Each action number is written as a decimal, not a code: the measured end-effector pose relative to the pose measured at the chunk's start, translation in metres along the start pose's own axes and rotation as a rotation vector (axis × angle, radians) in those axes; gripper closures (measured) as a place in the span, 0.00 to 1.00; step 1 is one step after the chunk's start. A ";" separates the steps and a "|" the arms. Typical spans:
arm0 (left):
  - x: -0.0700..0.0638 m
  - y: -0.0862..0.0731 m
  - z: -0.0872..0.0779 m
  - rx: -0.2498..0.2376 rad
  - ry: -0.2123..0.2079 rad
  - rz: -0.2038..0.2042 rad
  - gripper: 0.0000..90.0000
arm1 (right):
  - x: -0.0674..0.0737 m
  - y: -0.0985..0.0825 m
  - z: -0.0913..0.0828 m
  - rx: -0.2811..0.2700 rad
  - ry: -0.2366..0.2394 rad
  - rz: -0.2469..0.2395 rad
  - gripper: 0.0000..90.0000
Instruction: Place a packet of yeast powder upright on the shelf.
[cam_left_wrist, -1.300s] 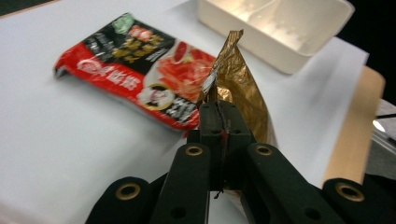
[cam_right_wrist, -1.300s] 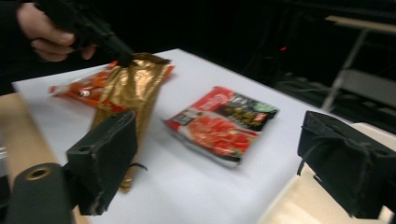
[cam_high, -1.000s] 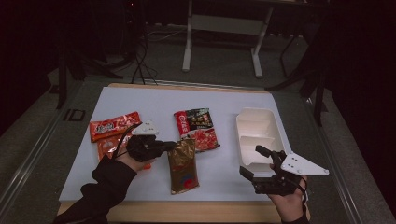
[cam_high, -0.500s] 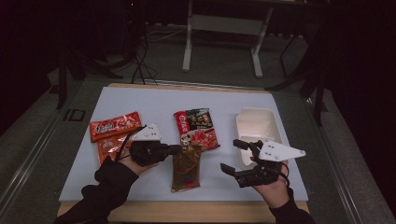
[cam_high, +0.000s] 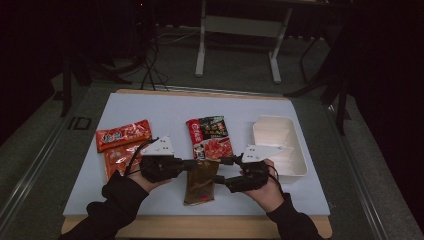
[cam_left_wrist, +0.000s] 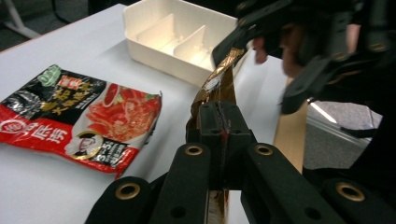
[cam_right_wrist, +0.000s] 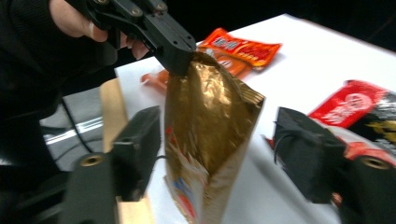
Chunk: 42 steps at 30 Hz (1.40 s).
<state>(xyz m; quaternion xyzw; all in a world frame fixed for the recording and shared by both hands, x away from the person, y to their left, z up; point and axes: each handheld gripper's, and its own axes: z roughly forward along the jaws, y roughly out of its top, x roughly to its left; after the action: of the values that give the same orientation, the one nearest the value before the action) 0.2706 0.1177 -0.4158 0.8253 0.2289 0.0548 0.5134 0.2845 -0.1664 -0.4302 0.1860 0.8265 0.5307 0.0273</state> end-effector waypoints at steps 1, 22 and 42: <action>0.000 0.000 0.000 -0.003 -0.005 0.000 1.00 | -0.001 0.000 0.003 0.003 0.005 0.004 0.42; -0.004 -0.010 -0.006 -0.021 -0.035 -0.017 1.00 | -0.011 0.003 0.023 0.092 0.129 0.023 0.99; -0.007 -0.011 -0.036 -0.203 0.021 -0.058 0.21 | -0.016 0.046 -0.018 0.019 0.122 -0.046 1.00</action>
<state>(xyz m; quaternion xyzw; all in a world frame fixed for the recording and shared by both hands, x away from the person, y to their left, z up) 0.2492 0.1480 -0.4073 0.7616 0.2512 0.0716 0.5931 0.3074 -0.1703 -0.3843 0.1344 0.8357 0.5324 -0.0127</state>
